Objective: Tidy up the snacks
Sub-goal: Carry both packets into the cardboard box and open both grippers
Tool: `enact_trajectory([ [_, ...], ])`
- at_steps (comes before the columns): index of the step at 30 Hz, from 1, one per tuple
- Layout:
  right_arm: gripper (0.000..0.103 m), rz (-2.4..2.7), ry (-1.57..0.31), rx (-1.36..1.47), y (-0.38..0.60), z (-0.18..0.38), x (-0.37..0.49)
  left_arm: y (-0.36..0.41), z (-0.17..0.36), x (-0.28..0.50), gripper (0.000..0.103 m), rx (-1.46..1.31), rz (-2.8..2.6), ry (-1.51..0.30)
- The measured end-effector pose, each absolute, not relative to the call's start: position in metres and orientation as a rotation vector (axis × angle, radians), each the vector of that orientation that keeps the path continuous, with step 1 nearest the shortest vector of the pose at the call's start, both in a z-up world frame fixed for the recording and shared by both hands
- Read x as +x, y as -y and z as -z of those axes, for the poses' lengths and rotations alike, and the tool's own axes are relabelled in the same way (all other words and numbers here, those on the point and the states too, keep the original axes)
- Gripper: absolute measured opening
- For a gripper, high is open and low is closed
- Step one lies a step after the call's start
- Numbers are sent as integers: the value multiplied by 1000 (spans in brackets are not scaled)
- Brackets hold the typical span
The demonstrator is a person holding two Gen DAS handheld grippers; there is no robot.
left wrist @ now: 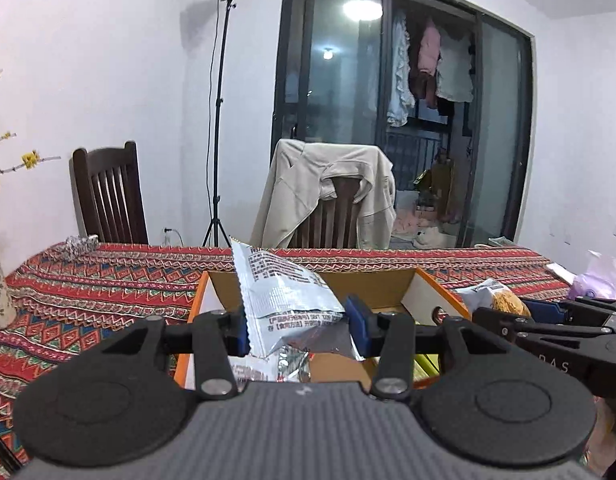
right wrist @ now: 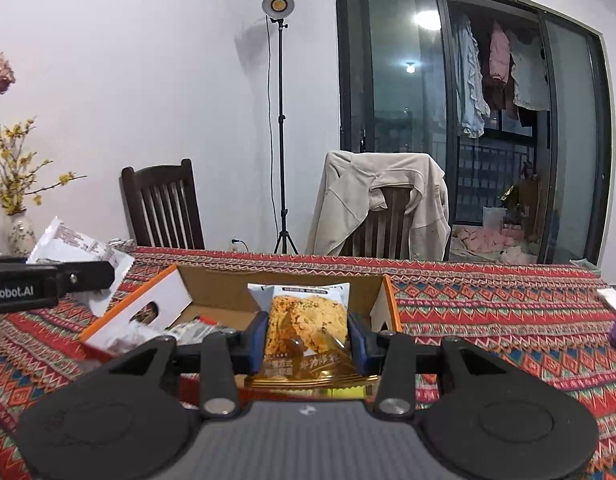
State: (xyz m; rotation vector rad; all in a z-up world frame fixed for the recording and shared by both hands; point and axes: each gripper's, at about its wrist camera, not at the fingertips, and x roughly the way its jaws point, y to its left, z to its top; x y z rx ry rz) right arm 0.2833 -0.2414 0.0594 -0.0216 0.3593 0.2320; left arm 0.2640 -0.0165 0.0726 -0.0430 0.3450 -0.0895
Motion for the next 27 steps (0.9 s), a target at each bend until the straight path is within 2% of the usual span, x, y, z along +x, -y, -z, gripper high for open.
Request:
enact_trajectory([
  [7, 40, -210, -371, -18, 231, -57, 330, 10, -61, 317, 46, -90, 69, -384],
  [13, 40, -198, -395, -12, 232, -38, 350, 1, -31, 342, 46, -93, 77, -454],
  [27, 41, -223, -460, -14, 231, -15, 363, -2, -21, 347, 47, -100, 71, -478],
])
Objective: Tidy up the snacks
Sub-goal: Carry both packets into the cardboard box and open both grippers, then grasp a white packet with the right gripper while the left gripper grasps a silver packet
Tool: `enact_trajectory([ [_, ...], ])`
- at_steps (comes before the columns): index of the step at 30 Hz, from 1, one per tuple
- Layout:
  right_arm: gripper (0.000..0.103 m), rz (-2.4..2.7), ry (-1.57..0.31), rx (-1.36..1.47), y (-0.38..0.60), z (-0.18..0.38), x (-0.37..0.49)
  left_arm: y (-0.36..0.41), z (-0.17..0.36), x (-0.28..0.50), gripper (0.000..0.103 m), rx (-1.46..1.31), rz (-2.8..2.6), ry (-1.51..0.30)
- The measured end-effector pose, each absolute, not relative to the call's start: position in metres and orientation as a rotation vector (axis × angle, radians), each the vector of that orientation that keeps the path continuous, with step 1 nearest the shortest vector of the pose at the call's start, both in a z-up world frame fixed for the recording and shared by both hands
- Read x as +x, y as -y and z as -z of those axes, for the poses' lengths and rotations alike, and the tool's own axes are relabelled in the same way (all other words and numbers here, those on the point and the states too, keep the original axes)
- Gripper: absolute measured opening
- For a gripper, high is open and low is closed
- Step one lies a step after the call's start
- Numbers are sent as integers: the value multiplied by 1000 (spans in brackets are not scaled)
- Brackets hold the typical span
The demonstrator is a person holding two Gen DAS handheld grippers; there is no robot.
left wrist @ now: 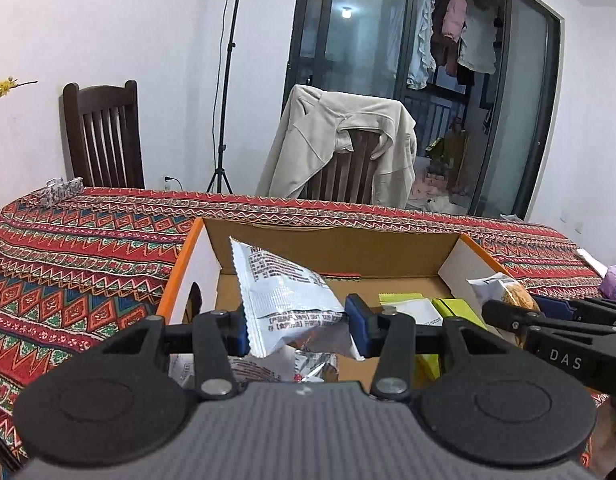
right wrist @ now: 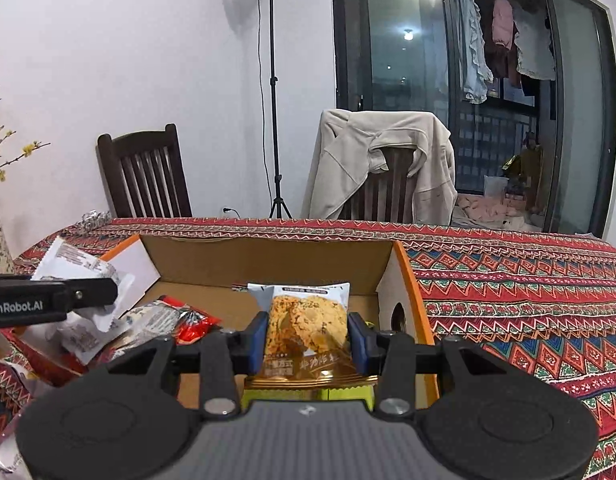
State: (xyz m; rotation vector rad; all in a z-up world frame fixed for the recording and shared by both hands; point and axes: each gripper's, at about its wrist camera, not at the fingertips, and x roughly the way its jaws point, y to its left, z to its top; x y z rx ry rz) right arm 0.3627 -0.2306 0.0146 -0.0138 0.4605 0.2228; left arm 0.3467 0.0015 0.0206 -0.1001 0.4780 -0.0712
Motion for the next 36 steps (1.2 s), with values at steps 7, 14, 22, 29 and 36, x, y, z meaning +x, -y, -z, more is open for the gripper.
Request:
enact_trajectory([
  [7, 100, -236, -450, 31, 239, -20, 360, -7, -27, 338, 99, -129, 69, -421],
  [14, 103, -244, -341, -19, 233, -52, 327, -14, -54, 317, 103, -188, 44, -356],
  [22, 103, -253, -333, -36, 229, -66, 293, -19, -64, 278, 103, -149, 23, -338],
  [29, 103, -256, -397, 13, 237, -53, 263, -23, -49, 234, 103, -108, 1, -355],
  [36, 103, -265, -492, 22, 249, -14, 220, -30, -8, 189, 103, -125, -8, -452],
])
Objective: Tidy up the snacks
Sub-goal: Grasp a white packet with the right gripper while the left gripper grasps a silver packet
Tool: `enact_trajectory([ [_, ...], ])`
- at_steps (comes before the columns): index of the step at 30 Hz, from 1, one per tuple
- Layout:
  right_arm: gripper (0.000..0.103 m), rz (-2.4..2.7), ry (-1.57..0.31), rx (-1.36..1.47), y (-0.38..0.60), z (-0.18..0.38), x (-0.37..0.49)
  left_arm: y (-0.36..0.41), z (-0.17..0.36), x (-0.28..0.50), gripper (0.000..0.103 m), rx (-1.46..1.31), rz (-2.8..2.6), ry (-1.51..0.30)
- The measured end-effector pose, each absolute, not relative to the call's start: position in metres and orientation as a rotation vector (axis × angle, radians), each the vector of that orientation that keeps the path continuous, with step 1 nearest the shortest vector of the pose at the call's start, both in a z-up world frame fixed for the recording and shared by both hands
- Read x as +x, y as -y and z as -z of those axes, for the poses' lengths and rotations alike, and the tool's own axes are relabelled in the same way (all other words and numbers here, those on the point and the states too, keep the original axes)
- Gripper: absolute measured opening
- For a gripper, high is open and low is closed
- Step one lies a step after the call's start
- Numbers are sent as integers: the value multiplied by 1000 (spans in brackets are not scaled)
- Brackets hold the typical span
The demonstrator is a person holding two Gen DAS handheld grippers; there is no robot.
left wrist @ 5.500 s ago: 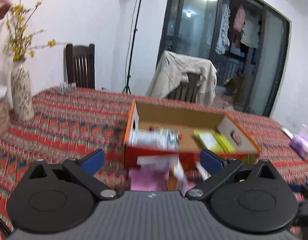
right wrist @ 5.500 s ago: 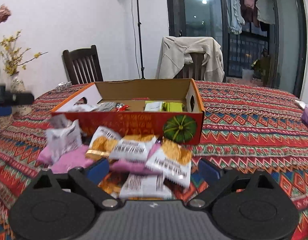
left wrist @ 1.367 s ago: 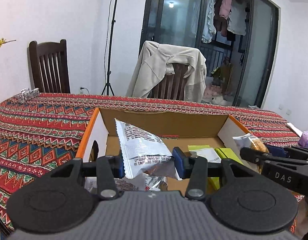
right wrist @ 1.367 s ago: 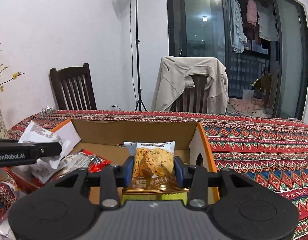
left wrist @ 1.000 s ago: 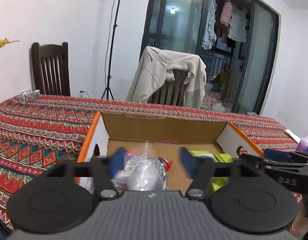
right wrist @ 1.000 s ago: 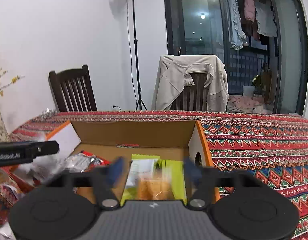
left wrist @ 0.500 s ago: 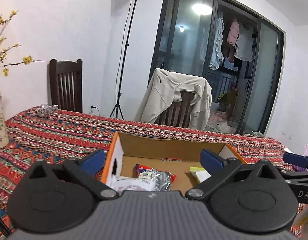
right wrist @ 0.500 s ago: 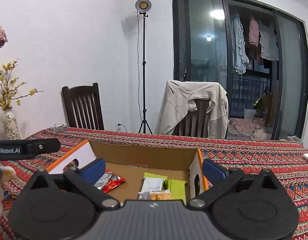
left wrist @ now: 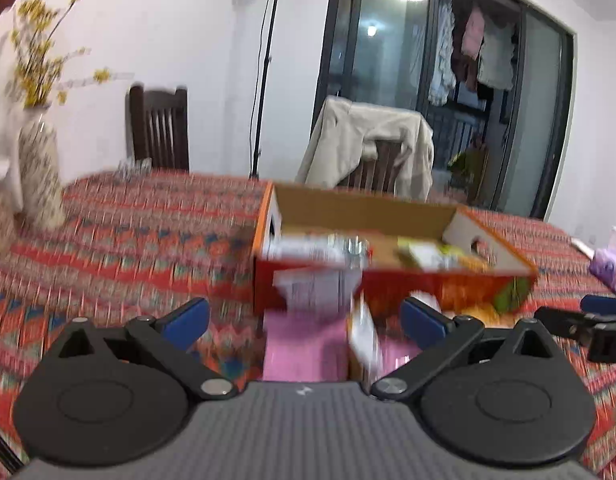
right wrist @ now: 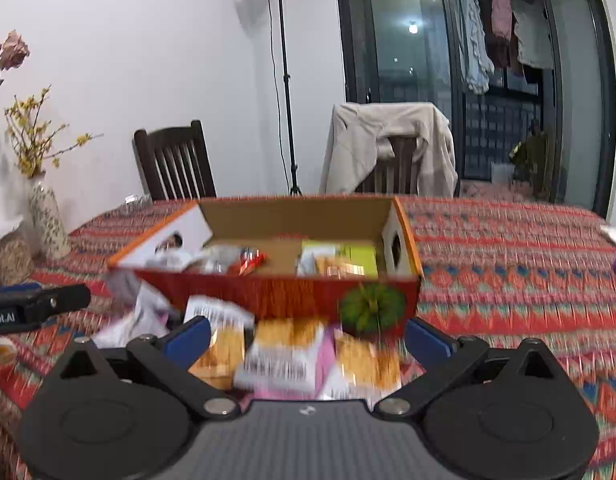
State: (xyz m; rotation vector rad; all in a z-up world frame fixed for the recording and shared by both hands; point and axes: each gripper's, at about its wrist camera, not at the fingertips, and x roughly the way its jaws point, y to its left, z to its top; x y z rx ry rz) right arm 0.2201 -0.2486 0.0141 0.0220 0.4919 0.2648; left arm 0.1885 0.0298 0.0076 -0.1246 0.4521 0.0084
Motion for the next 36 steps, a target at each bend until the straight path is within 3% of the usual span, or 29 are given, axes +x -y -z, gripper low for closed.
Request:
enact_trajectory([
  [10, 103, -196, -554, -24, 248, 21, 182, -40, 18, 165, 103, -135, -5, -459],
  [13, 97, -183, -560, -41, 245, 21, 182, -39, 21, 167, 103, -141, 9, -463],
  [18, 73, -189, -618, -25, 246, 27, 194, -42, 25, 169, 103, -161, 14, -472],
  [19, 60, -195, -639, 1, 247, 29, 200, -42, 25, 169, 103, -161, 14, -473],
  [21, 47, -187, -707, 49, 248, 35, 212, -43, 26, 171, 103, -158, 14, -485],
  [27, 40, -194, -690, 31, 241, 31, 202, -43, 27, 173, 103, -162, 7, -501],
  [36, 40, -205, -533, 16, 250, 6, 169, -40, 23, 172, 103, -157, -6, -522],
])
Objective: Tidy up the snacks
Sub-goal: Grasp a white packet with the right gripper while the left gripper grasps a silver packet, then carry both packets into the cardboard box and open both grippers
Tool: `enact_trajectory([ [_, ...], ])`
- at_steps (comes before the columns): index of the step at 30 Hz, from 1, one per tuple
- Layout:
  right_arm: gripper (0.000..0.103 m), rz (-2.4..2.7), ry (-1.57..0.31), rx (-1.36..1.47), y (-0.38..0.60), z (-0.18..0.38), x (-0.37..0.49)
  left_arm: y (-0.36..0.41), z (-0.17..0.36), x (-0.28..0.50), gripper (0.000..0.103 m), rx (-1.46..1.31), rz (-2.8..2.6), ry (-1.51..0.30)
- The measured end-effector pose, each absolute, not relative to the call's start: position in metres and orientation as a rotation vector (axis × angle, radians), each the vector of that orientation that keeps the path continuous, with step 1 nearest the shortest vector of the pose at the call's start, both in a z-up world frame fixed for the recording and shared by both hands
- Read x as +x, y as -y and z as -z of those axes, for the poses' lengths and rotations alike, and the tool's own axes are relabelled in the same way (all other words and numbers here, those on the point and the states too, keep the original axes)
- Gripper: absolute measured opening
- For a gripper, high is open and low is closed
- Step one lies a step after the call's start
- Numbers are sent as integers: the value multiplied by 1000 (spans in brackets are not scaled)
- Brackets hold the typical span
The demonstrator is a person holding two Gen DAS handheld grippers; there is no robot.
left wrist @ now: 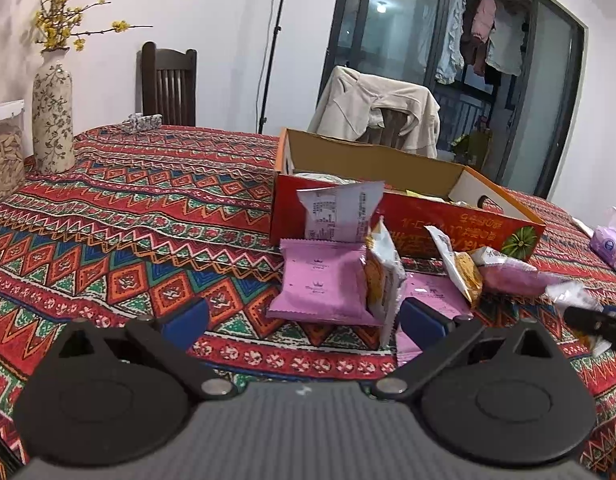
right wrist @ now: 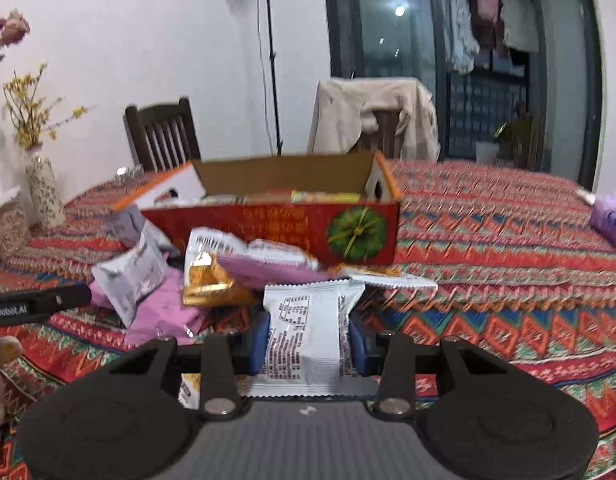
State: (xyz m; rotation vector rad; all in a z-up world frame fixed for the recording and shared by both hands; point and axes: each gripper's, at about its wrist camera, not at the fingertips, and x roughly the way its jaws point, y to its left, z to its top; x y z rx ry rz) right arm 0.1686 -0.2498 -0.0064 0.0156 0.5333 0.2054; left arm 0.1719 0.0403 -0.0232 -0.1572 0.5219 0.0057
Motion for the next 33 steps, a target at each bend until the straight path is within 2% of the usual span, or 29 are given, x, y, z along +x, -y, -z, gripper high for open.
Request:
enact_trajectory([
  [11, 40, -196, -489, 65, 268, 7, 179, -12, 9, 178, 103, -95, 27, -472],
  [14, 40, -200, -488, 69, 270, 9, 185, -5, 7, 190, 99, -77, 19, -484],
  [17, 40, -203, -492, 78, 272, 14, 190, 2, 8, 205, 81, -63, 22, -518],
  [19, 40, -200, -498, 87, 274, 17, 194, 5, 11, 218, 63, -68, 32, -565],
  [20, 40, -198, -502, 92, 276, 18, 196, 7, 13, 227, 58, -71, 40, -599],
  [21, 40, -196, -503, 94, 277, 20, 197, 8, 16, 233, 47, -79, 43, -619],
  [24, 40, -192, -508, 104, 281, 23, 200, 8, 21, 242, 36, -91, 45, -626],
  [25, 40, -191, -510, 107, 282, 24, 201, 8, 22, 243, 26, -89, 46, -626],
  [28, 40, -189, -514, 110, 284, 25, 202, 6, 23, 241, 18, -100, 59, -620],
  [33, 40, -194, -511, 110, 283, 25, 202, 6, 20, 234, 17, -94, 68, -592],
])
